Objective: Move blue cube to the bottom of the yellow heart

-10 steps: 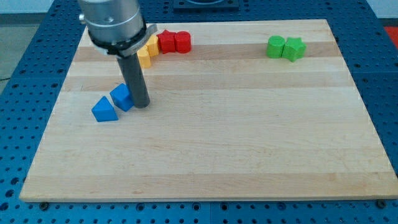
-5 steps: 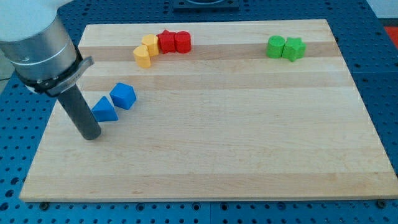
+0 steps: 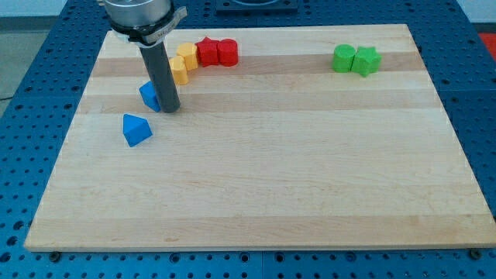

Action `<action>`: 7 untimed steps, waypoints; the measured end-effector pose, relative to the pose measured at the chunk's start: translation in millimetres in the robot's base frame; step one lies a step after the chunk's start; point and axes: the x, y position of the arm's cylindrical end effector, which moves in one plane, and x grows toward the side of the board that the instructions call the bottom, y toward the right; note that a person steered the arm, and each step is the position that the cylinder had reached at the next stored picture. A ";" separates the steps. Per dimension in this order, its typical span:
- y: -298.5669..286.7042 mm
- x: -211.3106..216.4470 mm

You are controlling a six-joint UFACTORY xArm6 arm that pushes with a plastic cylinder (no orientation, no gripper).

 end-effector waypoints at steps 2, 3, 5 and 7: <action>-40.3 22.4; -55.5 17.1; -18.9 -14.4; 22.5 -14.4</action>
